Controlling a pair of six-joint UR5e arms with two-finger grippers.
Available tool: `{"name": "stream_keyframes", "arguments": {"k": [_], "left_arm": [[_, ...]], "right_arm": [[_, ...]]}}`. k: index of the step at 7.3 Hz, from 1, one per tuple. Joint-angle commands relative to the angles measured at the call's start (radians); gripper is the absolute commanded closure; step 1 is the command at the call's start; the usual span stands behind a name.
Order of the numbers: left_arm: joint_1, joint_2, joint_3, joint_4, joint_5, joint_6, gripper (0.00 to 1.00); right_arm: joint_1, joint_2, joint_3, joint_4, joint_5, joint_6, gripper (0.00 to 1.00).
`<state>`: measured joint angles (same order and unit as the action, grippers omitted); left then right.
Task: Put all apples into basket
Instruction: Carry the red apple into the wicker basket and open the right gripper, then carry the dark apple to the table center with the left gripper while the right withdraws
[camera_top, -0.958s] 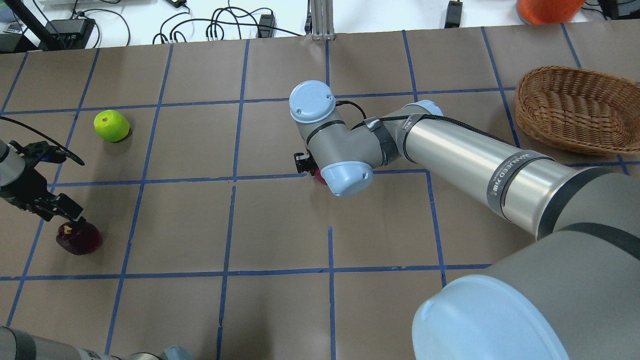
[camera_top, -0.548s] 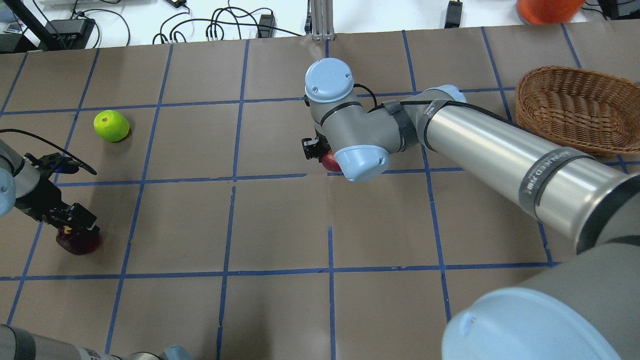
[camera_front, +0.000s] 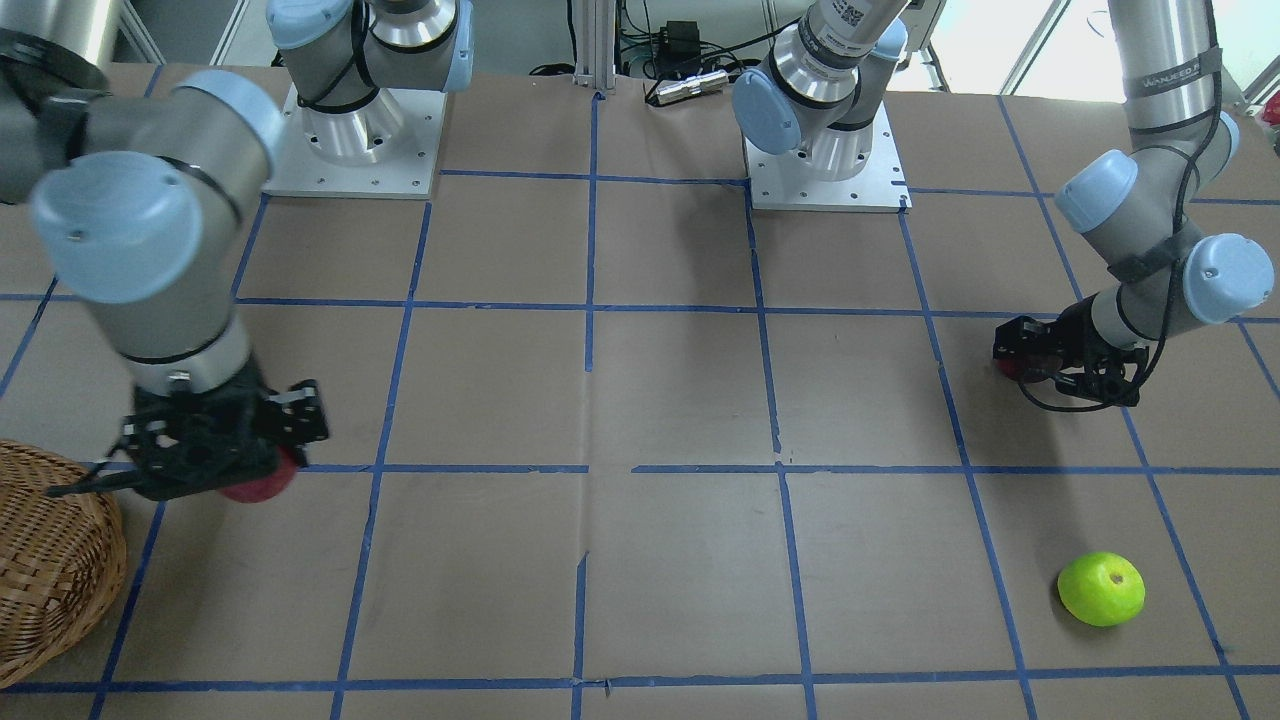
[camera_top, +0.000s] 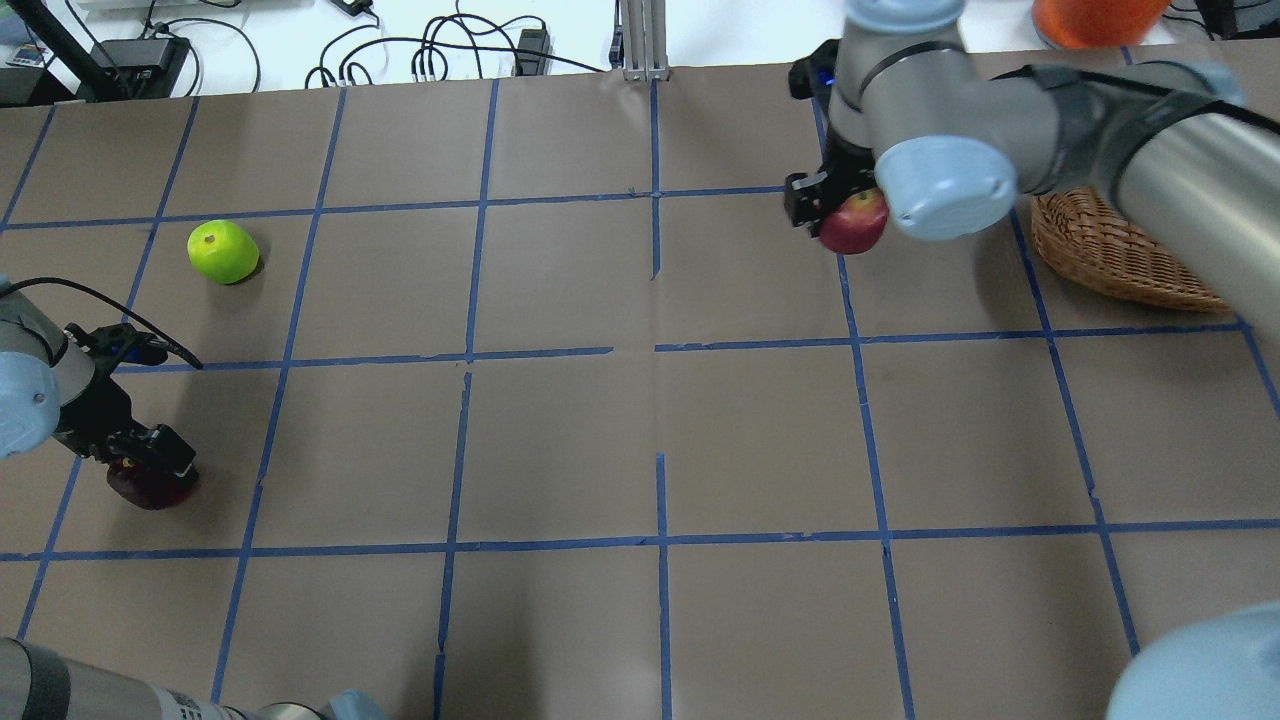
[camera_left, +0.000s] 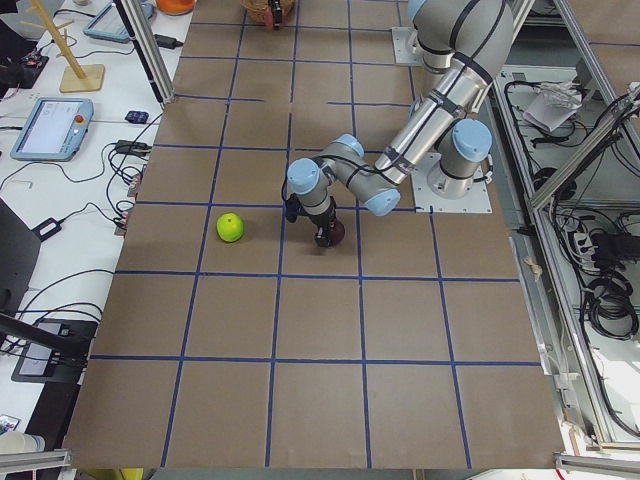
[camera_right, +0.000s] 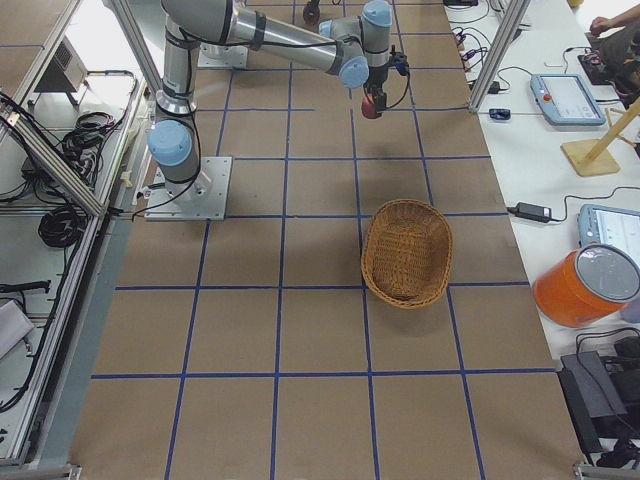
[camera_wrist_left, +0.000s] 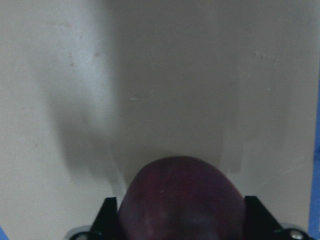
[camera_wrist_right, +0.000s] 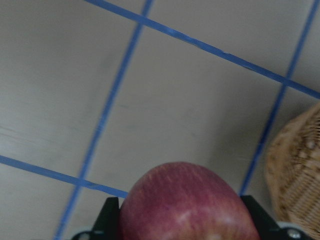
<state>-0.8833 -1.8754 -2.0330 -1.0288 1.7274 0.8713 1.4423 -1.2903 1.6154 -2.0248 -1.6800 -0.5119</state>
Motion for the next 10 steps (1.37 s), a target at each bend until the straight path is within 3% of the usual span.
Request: {"name": "stream_keyframes", "arguments": {"k": [1,3,4,5,7,9,10], "left_arm": [[-0.026,0.025,0.078,-0.069,-0.003,-0.047,0.59],[-0.150,0.012,0.369,-0.451,-0.052,-0.255,0.59],[-0.224,0.007,0.446,-0.511,-0.098,-0.438,0.59],[-0.309,0.007,0.462,-0.530,-0.155,-0.600,0.59],[-0.527,-0.005,0.461,-0.479,-0.262,-1.003,0.68],[-0.734,-0.069,0.453,-0.262,-0.327,-1.351,0.68],[-0.867,-0.112,0.453,-0.196,-0.327,-1.467,0.68]], "right_arm": [[-0.327,0.012,-0.015,0.006,0.005,-0.446,1.00],[-0.440,0.148,-0.118,-0.012,0.038,-0.603,1.00],[-0.456,0.214,-0.173,-0.008,0.066,-0.612,1.00],[-0.457,0.259,-0.181,-0.015,0.065,-0.629,1.00],[-0.489,0.295,-0.189,-0.034,0.068,-0.651,1.00],[-0.503,0.328,-0.212,-0.072,0.097,-0.678,1.00],[-0.503,0.342,-0.210,-0.072,0.098,-0.678,0.63]]}}
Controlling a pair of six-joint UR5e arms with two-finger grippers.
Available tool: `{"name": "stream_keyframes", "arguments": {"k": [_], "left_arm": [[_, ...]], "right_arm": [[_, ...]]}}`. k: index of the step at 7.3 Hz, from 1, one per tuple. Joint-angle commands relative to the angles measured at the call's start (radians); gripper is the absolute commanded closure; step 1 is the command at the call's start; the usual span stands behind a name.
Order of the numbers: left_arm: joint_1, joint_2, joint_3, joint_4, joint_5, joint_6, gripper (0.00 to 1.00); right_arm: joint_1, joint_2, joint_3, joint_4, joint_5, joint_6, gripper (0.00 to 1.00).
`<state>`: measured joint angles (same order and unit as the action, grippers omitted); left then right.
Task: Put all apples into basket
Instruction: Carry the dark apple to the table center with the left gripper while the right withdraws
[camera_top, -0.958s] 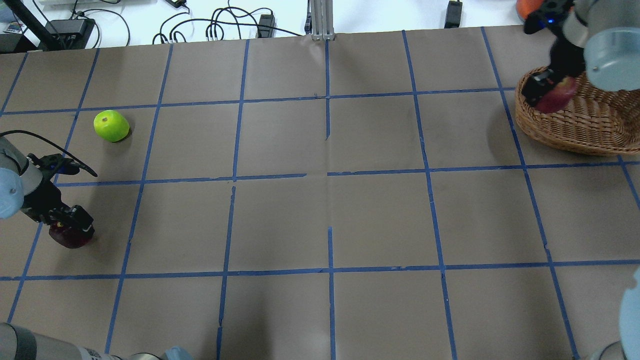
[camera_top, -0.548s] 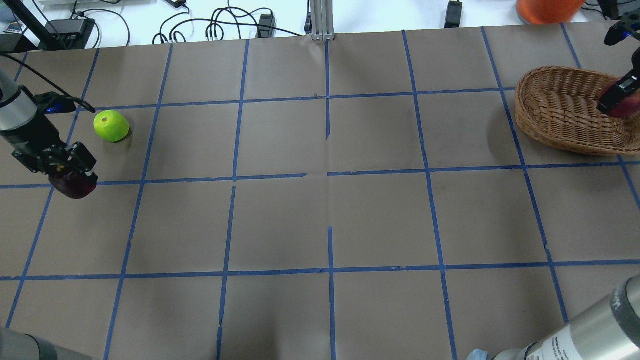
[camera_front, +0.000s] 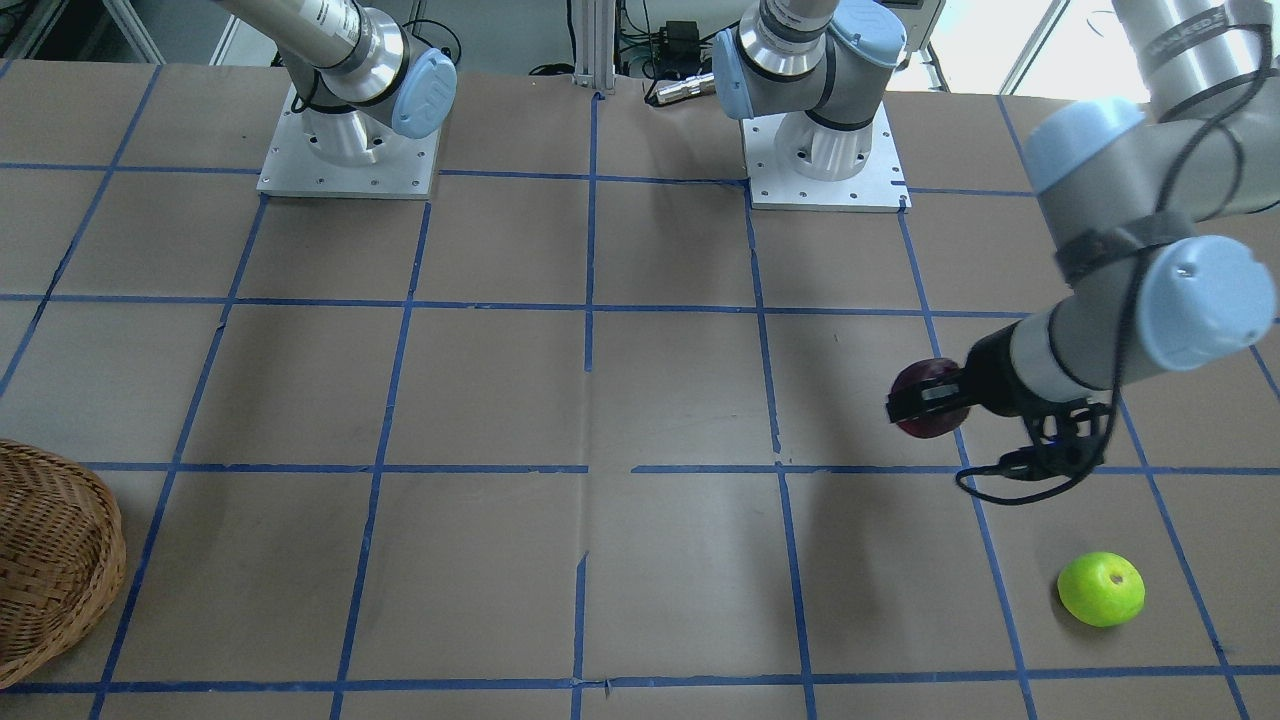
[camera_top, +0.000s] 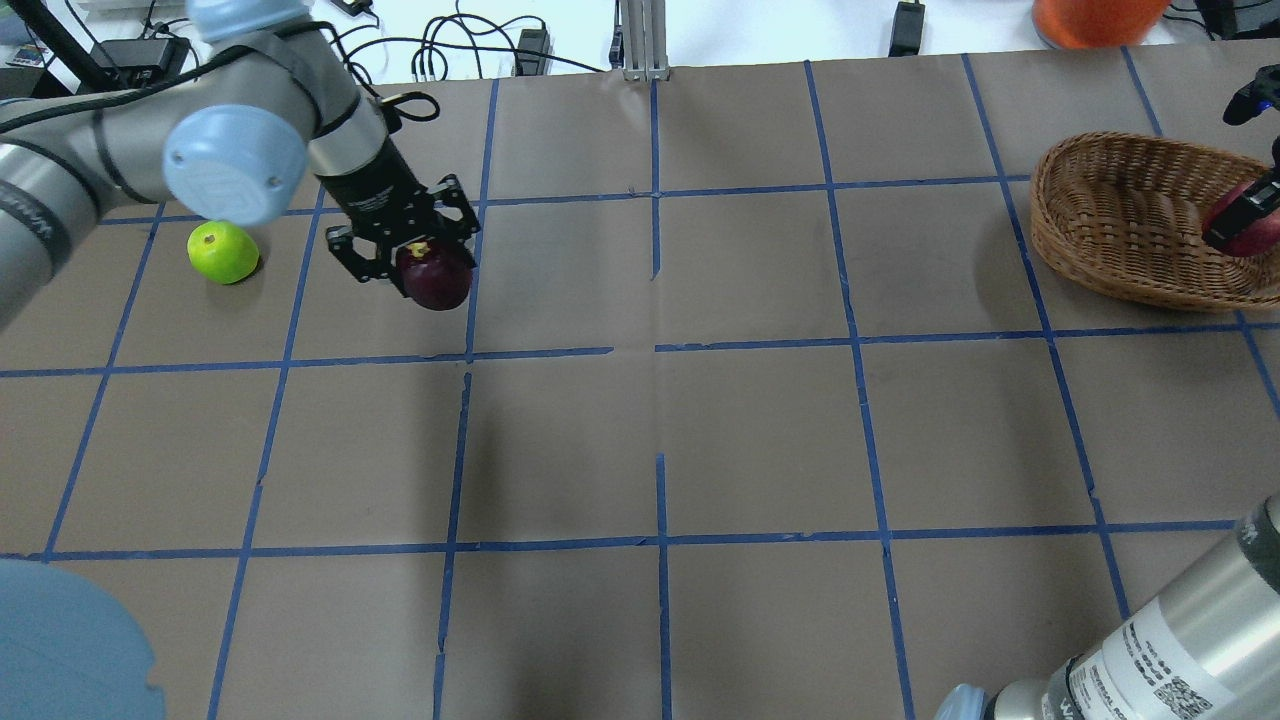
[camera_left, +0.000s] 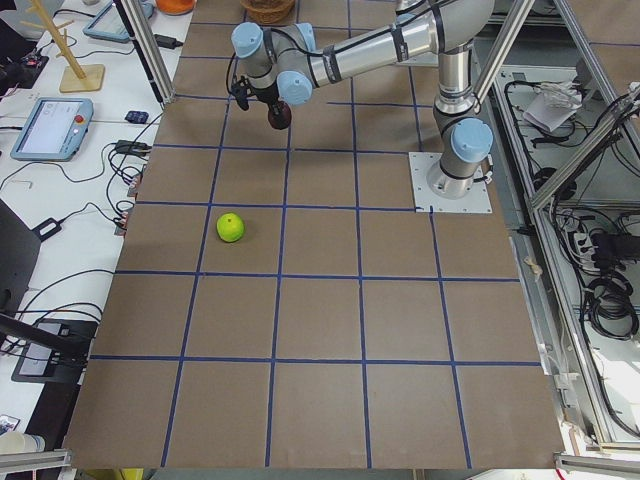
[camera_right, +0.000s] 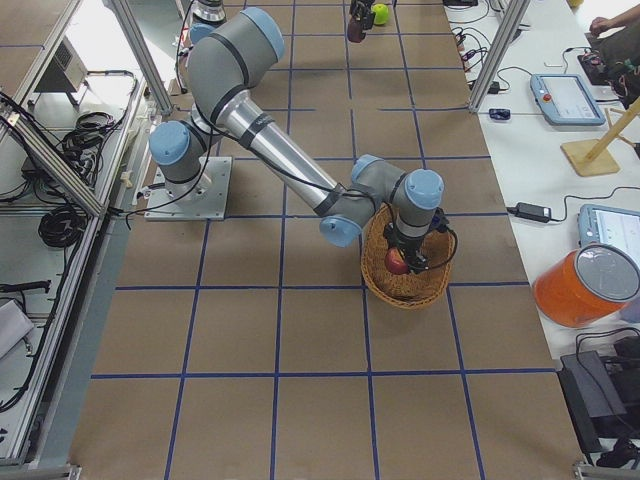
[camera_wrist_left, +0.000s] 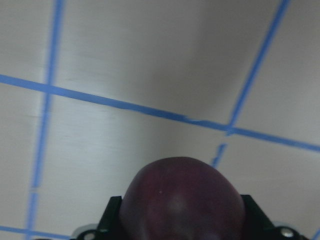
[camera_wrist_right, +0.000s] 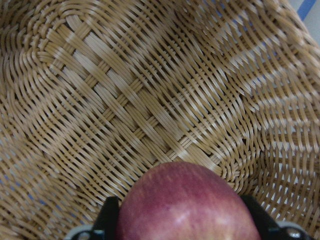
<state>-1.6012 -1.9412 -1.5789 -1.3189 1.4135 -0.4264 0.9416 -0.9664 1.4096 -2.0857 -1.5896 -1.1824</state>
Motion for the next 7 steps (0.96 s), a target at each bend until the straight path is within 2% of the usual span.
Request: {"name": "stream_keyframes", "arguments": {"k": [1,2,3,4,5,7], "left_arm": [[-0.231,-0.111,-0.010,0.212,-0.012,-0.289,0.67],[-0.265,-0.154,-0.032,0.257,-0.008,-0.337,0.66],[-0.282,-0.177,-0.053,0.294,-0.004,-0.342,0.66],[-0.290,-0.192,-0.064,0.331,-0.005,-0.350,0.44],[-0.287,-0.176,-0.062,0.331,-0.004,-0.342,0.00],[-0.234,-0.118,-0.036,0.299,-0.008,-0.331,0.00]], "right_arm": [[-0.004,0.027,-0.009,-0.014,0.022,-0.008,0.17],[-0.004,0.021,-0.020,-0.036,0.019,0.001,0.00],[0.000,0.020,-0.047,-0.019,0.005,0.003,0.00],[0.005,0.012,-0.066,-0.011,0.013,0.003,0.00],[0.008,-0.003,-0.067,0.004,0.014,0.003,0.00],[0.051,-0.057,-0.066,0.048,0.017,0.070,0.00]]}}
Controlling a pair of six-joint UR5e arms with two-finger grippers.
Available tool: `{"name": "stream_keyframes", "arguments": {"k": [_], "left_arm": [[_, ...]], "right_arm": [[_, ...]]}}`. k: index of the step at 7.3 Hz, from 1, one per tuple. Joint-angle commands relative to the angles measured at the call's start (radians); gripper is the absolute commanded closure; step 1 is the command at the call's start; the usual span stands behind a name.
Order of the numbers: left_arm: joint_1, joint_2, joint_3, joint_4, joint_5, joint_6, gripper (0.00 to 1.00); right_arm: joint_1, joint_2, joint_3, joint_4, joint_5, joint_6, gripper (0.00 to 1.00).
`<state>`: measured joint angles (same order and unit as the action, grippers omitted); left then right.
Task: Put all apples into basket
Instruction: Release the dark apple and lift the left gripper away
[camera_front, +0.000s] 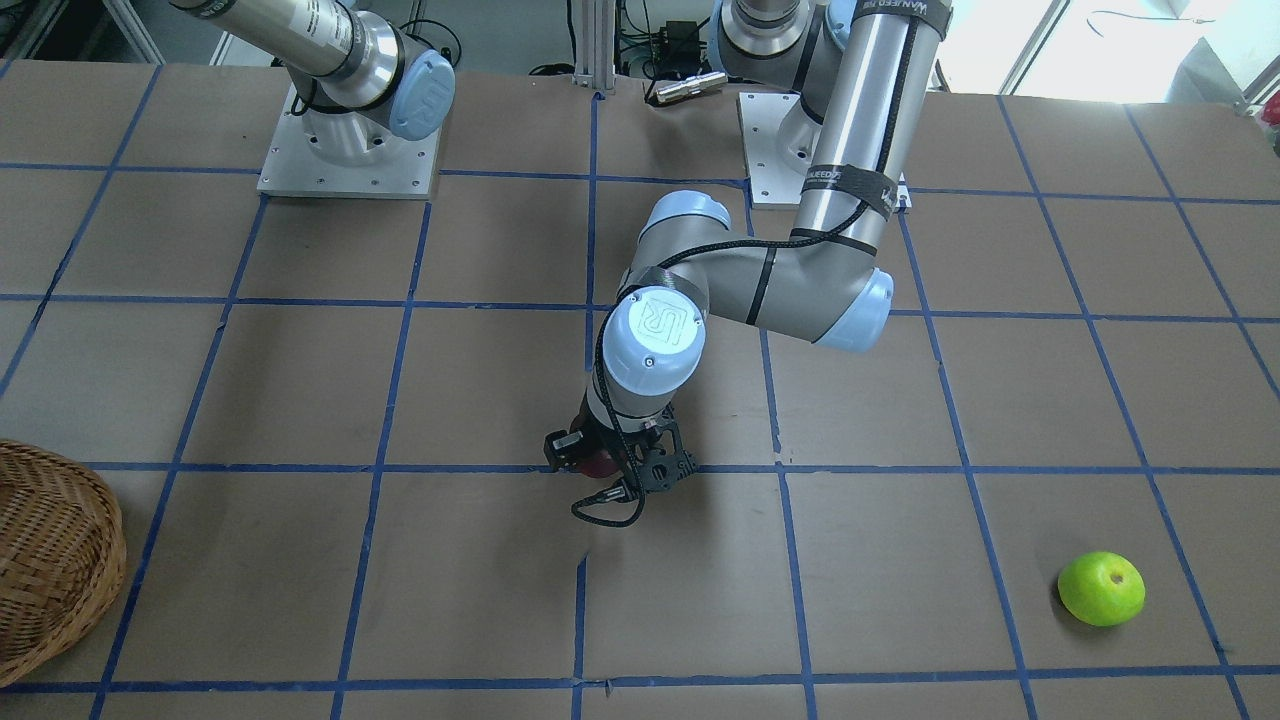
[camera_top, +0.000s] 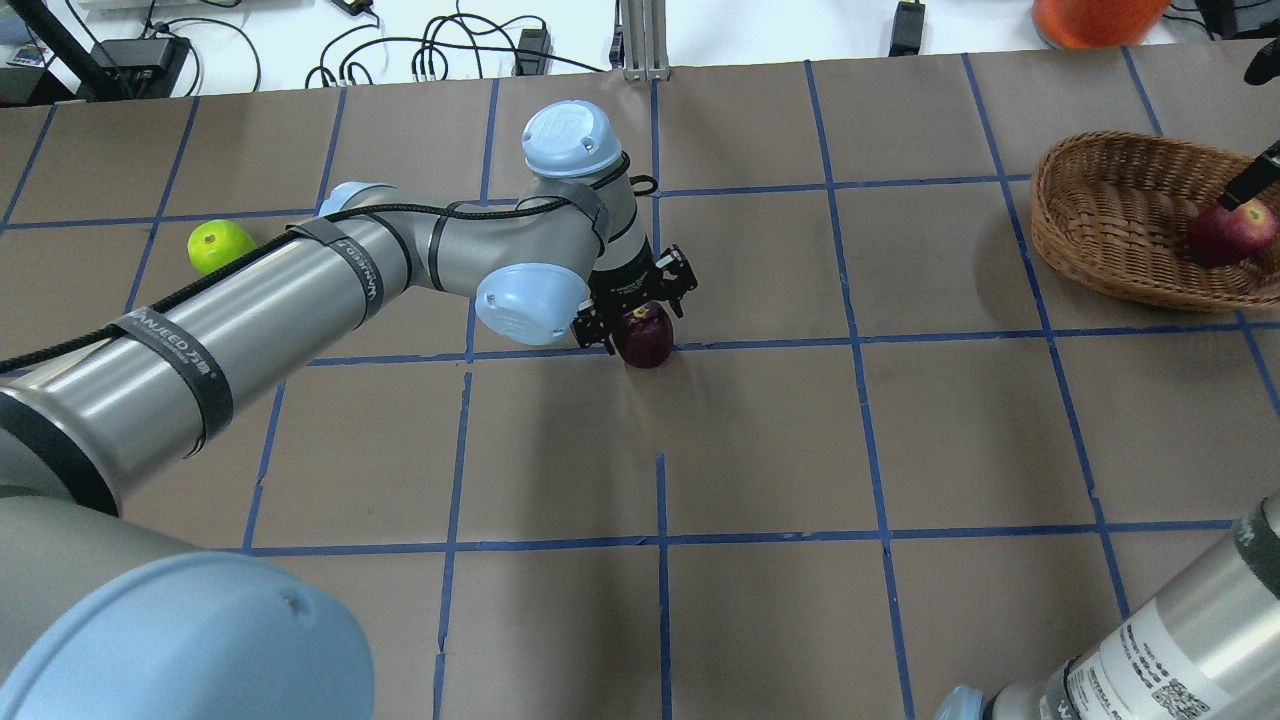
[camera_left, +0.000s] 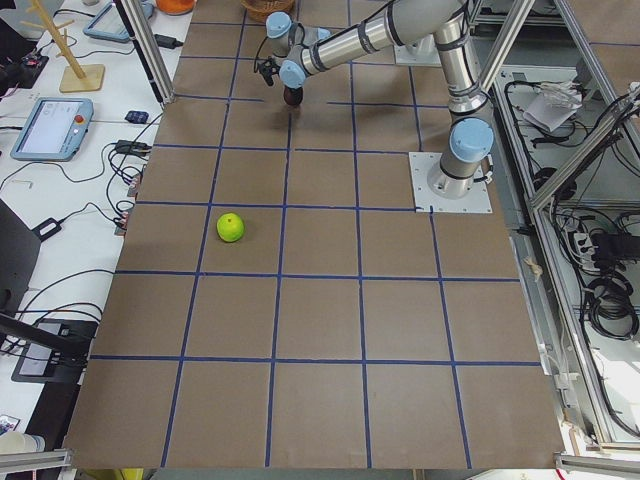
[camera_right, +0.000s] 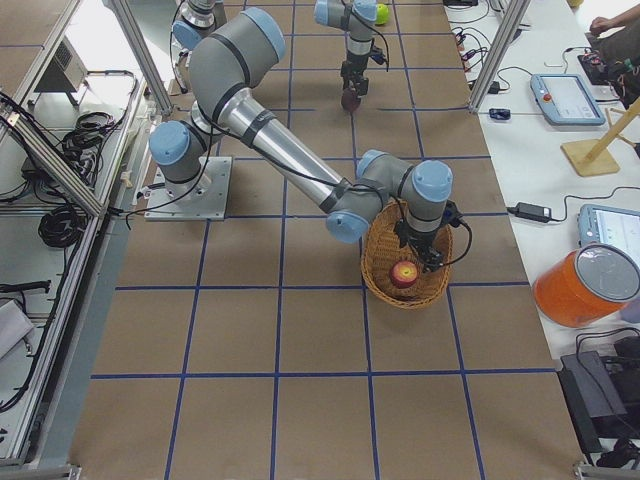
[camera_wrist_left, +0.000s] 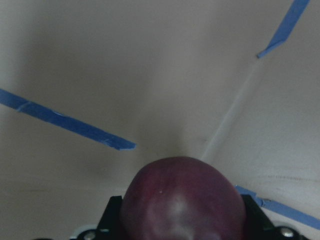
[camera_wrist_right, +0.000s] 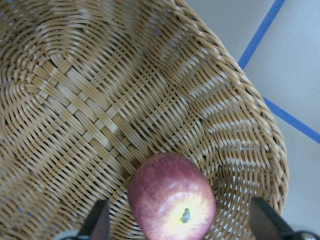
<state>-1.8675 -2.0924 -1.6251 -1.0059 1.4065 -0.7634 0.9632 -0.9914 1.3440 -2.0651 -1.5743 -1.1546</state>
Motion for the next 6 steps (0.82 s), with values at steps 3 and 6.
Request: {"name": "stream_keyframes", "arguments": {"k": [3,6], "left_arm": [[0.245,0.165,0.046,-0.274,0.011,0.331,0.00],[0.563,0.187,0.174,-0.425,0.144,0.817,0.00]], "right_arm": [[0.245,-0.153,0.035,0.186,0.008,0.371,0.00],[0.541,-0.292,0.211,0.198,0.079,0.730,0.00]]}}
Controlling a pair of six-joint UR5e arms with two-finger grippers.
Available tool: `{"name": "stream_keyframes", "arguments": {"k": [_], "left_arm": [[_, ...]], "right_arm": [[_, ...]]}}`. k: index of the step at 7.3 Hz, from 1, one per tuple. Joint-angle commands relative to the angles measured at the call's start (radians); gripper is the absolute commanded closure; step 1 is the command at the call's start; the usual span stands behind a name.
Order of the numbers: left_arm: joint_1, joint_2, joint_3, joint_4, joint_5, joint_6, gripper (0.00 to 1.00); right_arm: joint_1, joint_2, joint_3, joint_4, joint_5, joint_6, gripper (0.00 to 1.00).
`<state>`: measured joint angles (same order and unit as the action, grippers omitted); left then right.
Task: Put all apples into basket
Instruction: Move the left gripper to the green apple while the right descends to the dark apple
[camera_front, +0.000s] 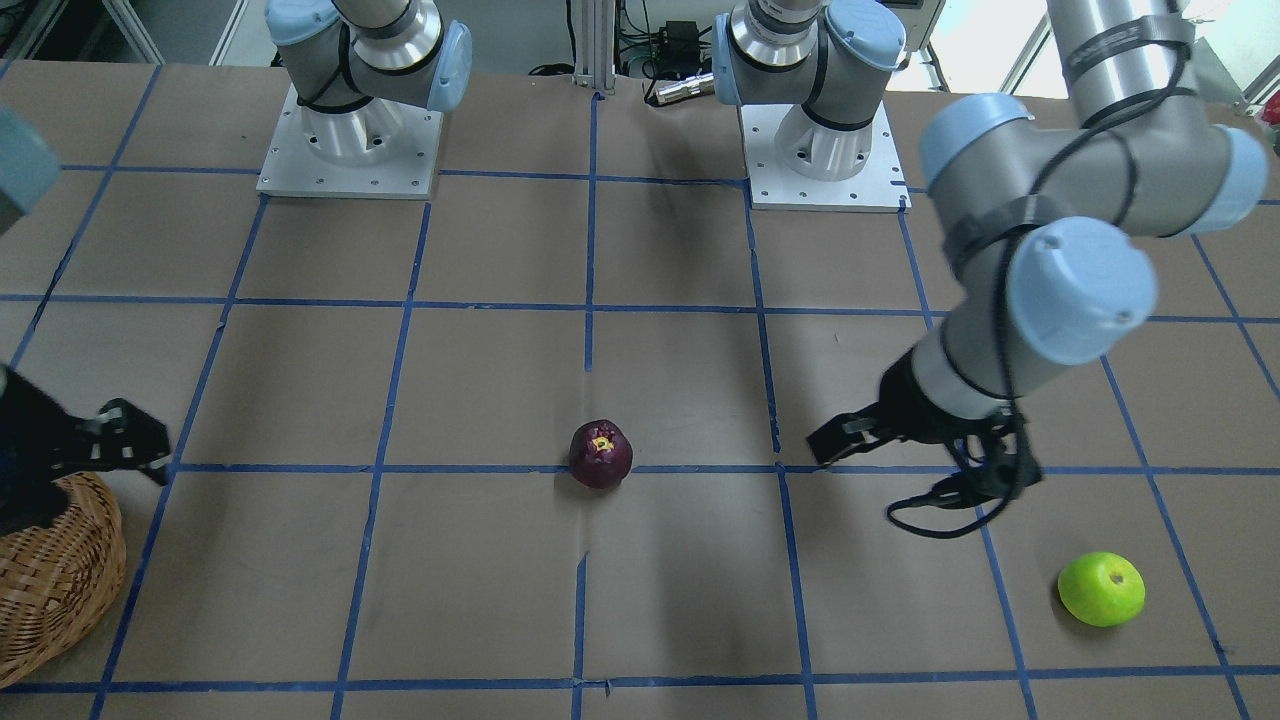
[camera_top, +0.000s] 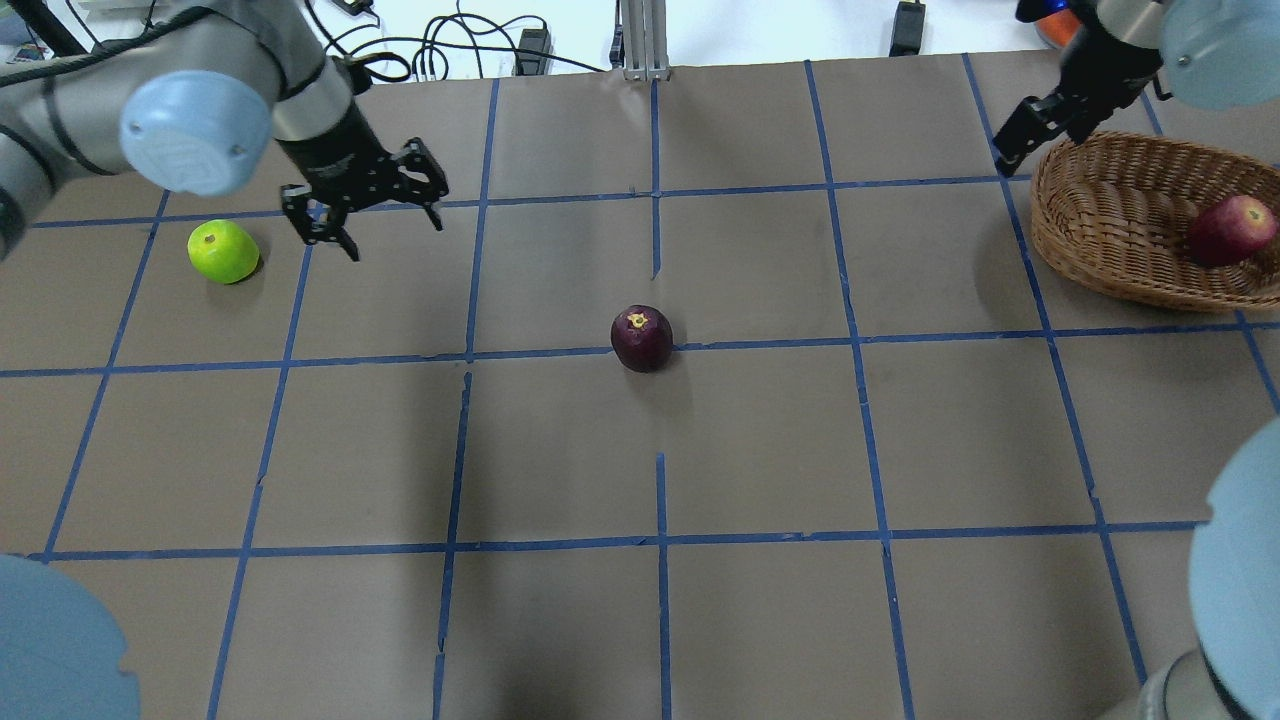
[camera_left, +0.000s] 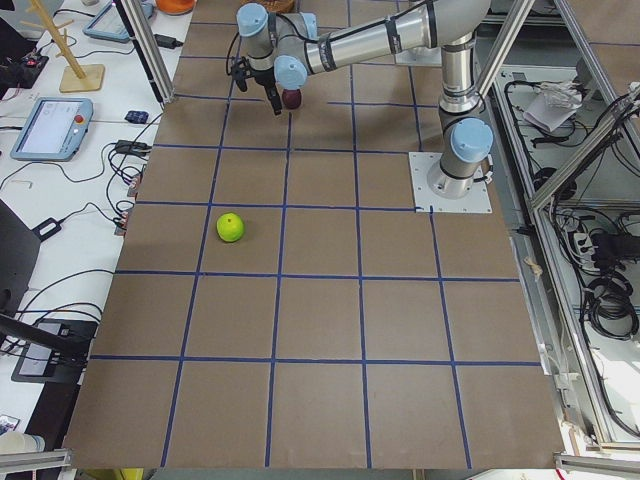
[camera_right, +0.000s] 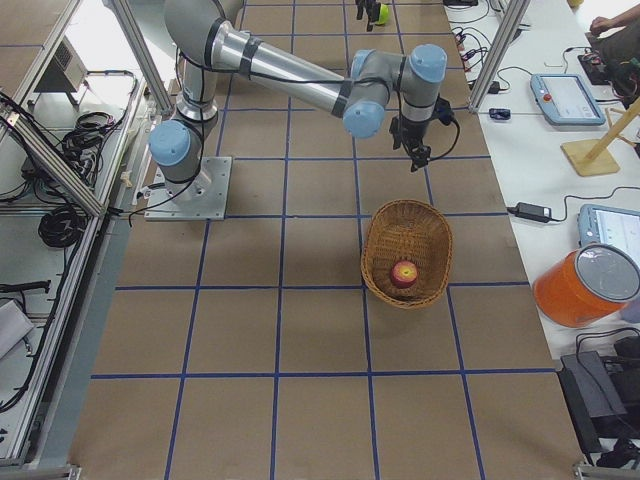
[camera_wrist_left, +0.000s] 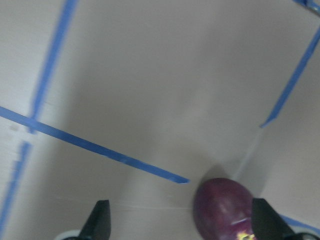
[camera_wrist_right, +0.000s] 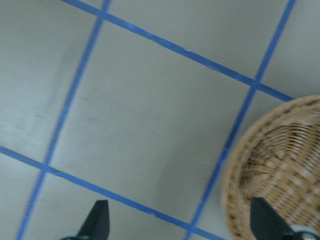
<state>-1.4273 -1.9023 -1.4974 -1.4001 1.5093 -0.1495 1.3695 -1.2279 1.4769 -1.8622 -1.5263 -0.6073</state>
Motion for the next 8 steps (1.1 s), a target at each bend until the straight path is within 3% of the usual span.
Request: {"name": "stream_keyframes", "arguments": {"k": [1,3,5,6,8], "left_arm": [[0.183,-0.035,0.078,-0.010,0.087,0.338,0.00],[0.224,-0.153,0.149,0.114,0.116,0.547,0.00],[0.271,-0.295,0.231,0.176,0.121,0.722,0.00],[0.277,-0.334,0.261,0.177,0.182,0.808,0.00],[0.286,-0.395,0.269,0.177,0.163,0.803,0.00]], "right_arm": [[0.245,-0.058,0.112,-0.020,0.029,0.352,0.00],[0.446,-0.023,0.128,-0.060,0.015,0.651,0.00],[0.590,0.060,0.126,-0.176,0.011,0.870,0.00],[0.617,0.086,0.128,-0.198,0.008,0.882,0.00],[0.619,0.148,0.126,-0.219,-0.020,0.966,0.00]]}}
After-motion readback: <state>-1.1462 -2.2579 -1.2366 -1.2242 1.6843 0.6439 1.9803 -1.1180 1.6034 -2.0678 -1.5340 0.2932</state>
